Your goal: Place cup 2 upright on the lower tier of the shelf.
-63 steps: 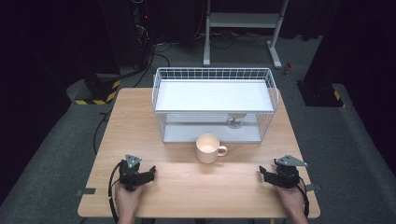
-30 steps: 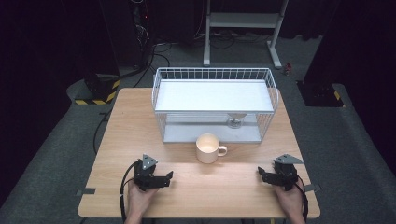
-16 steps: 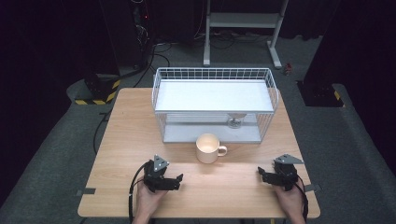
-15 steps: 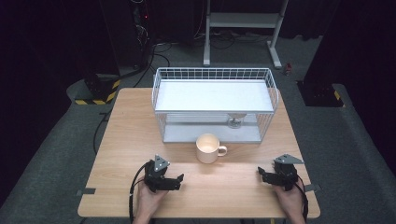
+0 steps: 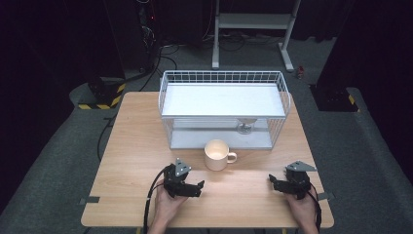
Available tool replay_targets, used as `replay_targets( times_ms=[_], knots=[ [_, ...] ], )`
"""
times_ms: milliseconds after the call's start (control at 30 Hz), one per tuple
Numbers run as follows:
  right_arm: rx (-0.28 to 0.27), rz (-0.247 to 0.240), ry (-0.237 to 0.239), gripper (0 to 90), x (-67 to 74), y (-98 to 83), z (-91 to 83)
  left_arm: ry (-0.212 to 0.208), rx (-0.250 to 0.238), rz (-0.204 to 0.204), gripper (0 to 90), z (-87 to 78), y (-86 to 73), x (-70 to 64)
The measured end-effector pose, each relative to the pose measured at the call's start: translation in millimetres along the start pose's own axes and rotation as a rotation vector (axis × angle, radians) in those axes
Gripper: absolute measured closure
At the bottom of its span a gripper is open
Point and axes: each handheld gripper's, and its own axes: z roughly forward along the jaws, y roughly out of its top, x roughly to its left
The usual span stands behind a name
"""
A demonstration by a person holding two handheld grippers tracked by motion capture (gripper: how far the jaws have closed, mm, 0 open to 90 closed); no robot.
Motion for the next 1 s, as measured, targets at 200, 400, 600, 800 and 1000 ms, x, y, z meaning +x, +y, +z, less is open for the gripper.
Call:
replay_targets(
  times_ms=[200, 400, 600, 800, 1000],
  knots=[
    [0.000, 0.000, 0.000, 22.0, 0.0, 0.0, 0.0, -0.005, -0.003, 0.011, 1.3, 7.0, 9.9, -5.5],
    [-0.001, -0.003, 0.000, 21.9, -0.2, -0.1, 0.1, -0.014, -0.005, 0.027, 0.4, 14.4, 21.4, -9.6],
    [-0.002, -0.005, 0.001, 21.9, -0.3, -0.1, 0.2, -0.019, -0.004, 0.033, 0.4, 21.6, 30.8, -13.1],
    [-0.003, -0.004, 0.002, 22.0, -0.4, 0.0, 0.3, -0.023, -0.011, 0.038, 0.3, 30.2, 42.7, -16.5],
    [-0.004, -0.006, 0.001, 22.0, -0.5, 0.1, 0.5, -0.025, -0.015, 0.046, 0.3, 36.7, 53.9, -18.6]
  ],
)
